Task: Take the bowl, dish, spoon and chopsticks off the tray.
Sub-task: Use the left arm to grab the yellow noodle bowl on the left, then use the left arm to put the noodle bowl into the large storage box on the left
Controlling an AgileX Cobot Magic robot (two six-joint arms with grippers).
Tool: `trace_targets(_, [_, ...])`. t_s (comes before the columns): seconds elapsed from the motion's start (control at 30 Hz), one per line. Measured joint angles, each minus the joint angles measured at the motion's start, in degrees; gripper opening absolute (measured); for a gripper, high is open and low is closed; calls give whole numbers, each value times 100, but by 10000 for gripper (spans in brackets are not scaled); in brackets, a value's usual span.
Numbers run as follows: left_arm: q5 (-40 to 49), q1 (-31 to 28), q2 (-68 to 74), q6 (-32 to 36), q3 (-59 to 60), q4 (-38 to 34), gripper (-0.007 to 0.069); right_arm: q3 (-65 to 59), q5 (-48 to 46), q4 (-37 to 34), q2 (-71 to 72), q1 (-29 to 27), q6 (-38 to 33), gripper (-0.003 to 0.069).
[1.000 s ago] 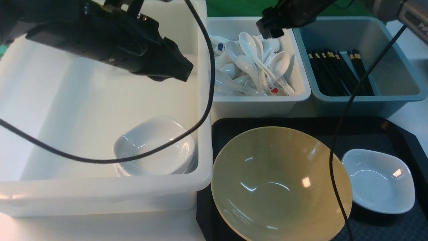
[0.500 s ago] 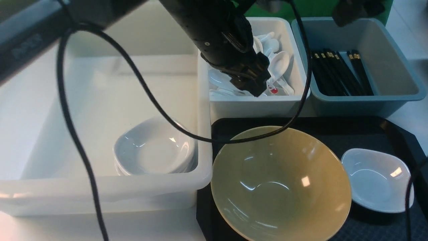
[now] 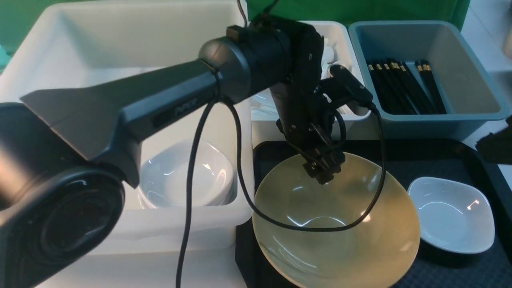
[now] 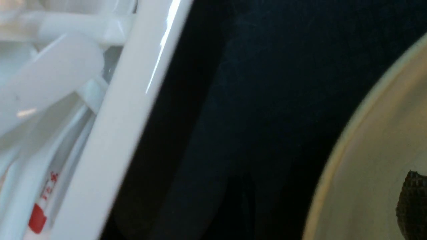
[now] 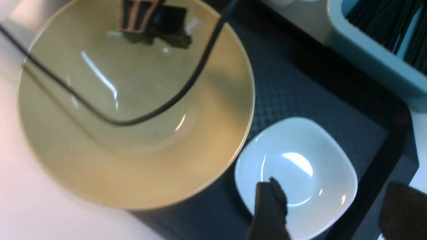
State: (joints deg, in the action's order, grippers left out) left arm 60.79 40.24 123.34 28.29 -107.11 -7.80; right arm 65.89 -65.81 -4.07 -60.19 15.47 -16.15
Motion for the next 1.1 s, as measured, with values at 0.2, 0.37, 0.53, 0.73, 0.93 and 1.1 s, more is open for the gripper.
trace_targets(0.2, [53,36,119,-354,0,-32,222,-159,129,0,352,0,0,456])
trace_targets(0.37, [304,35,-178,-479,0,-709,27,-175,135,0,367,0,-73,452])
trace_targets(0.53, [303,7,-1134,-489,6,-732,6,-175,256,-7,371,0,-146,335])
trace_targets(0.73, [515,-679,-2690,-855,206,-878,4,123,623,-641,257,119,-736,71])
trace_targets(0.93, [378,-2207,-4158,-1359,1406,-960,1,1373,721,-1254,-433,1253,-1392,34])
trace_targets(1.1, [-100,-4282,-5137,-1550,3211,-1137,3,2963,705,-816,-2099,3086,-1463,34])
